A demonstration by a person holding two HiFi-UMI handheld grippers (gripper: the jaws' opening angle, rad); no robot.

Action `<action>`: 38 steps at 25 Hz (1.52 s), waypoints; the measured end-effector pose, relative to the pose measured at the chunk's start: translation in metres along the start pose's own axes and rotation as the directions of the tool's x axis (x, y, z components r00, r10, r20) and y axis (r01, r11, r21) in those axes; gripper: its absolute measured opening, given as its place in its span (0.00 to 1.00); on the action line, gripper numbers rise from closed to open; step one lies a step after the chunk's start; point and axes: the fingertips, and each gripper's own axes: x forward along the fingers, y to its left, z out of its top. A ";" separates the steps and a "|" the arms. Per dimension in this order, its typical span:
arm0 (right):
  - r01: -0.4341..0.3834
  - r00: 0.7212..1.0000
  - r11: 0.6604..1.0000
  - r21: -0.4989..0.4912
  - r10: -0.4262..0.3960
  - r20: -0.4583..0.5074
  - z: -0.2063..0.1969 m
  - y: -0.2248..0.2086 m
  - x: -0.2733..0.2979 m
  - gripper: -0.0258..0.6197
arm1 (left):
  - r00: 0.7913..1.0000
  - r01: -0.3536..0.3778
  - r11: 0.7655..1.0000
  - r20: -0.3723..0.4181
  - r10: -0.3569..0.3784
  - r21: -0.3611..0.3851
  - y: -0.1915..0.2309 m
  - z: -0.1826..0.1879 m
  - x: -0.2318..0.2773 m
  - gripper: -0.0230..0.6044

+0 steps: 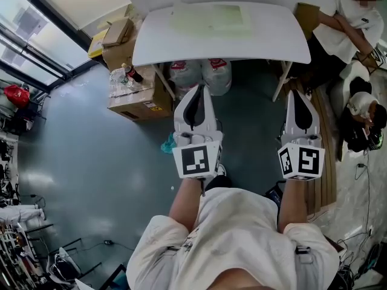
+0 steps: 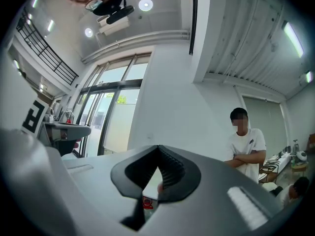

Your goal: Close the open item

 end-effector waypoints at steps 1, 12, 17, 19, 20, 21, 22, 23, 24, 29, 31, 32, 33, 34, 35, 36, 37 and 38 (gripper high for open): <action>0.001 1.000 1.000 -0.002 -0.001 -0.004 -0.002 0.002 0.007 0.04 | 1.000 0.004 1.000 0.000 -0.004 -0.006 0.004 -0.002 0.006 0.04; 0.033 0.999 0.999 -0.019 -0.033 -0.005 -0.009 0.018 0.072 0.04 | 0.999 0.055 0.998 -0.001 -0.055 -0.020 0.047 -0.019 0.062 0.04; 0.032 0.999 0.999 -0.018 -0.032 0.014 -0.010 0.027 0.088 0.04 | 0.998 0.058 0.998 0.016 -0.057 -0.012 0.060 -0.019 0.073 0.04; 0.028 0.999 0.999 -0.015 -0.028 0.015 -0.012 0.031 0.094 0.04 | 0.998 0.051 0.998 0.022 -0.051 -0.020 0.065 -0.018 0.077 0.04; 0.027 1.000 1.000 -0.013 -0.026 0.014 -0.012 0.032 0.098 0.04 | 0.999 0.050 0.999 0.022 -0.050 -0.018 0.067 -0.019 0.080 0.04; 0.025 1.000 1.000 -0.012 -0.025 0.012 -0.014 0.034 0.102 0.04 | 0.999 0.050 0.999 0.020 -0.049 -0.016 0.069 -0.020 0.082 0.04; 0.023 1.000 1.000 -0.010 -0.023 0.010 -0.015 0.034 0.105 0.04 | 0.999 0.050 0.999 0.015 -0.049 -0.014 0.071 -0.022 0.085 0.04; 0.023 1.000 1.000 -0.007 -0.022 0.008 -0.017 0.034 0.109 0.04 | 0.999 0.051 0.999 0.010 -0.050 -0.012 0.072 -0.024 0.087 0.04; 0.022 1.000 1.000 -0.005 -0.022 0.006 -0.019 0.034 0.112 0.04 | 0.999 0.052 0.999 0.004 -0.052 -0.008 0.073 -0.027 0.090 0.04; 0.016 1.000 1.000 0.000 -0.016 0.011 -0.028 0.025 0.134 0.04 | 0.999 0.038 0.999 -0.002 -0.038 -0.002 0.076 -0.038 0.108 0.04; 0.019 1.000 1.000 0.004 -0.019 0.014 -0.031 0.018 0.146 0.04 | 0.999 0.033 0.999 0.006 -0.033 -0.005 0.075 -0.039 0.119 0.04; 0.020 1.000 1.000 0.004 -0.020 0.016 -0.032 0.015 0.152 0.04 | 0.999 0.031 0.999 0.008 -0.031 -0.007 0.075 -0.039 0.126 0.04; 0.019 1.000 1.000 0.003 -0.019 0.017 -0.033 0.012 0.159 0.04 | 1.000 0.031 1.000 0.005 -0.030 -0.006 0.075 -0.041 0.132 0.04; 0.016 1.000 1.000 0.001 -0.016 0.017 -0.034 0.009 0.166 0.04 | 1.000 0.031 1.000 -0.003 -0.031 -0.002 0.074 -0.045 0.139 0.04; 0.012 1.000 1.000 -0.002 -0.012 0.016 -0.035 0.006 0.173 0.04 | 0.999 0.032 0.999 -0.012 -0.032 0.003 0.074 -0.049 0.146 0.04; 0.007 1.000 1.000 -0.005 -0.006 0.015 -0.036 0.002 0.180 0.04 | 0.999 0.033 0.999 -0.018 -0.033 0.008 0.072 -0.051 0.155 0.04; 0.002 1.000 1.000 -0.007 -0.002 0.014 -0.037 -0.002 0.189 0.04 | 0.999 0.032 0.999 -0.017 -0.032 0.009 0.071 -0.052 0.164 0.04; -0.001 1.000 1.000 -0.008 0.001 0.014 -0.038 -0.007 0.197 0.04 | 0.999 0.030 1.000 -0.011 -0.030 0.007 0.071 -0.051 0.174 0.04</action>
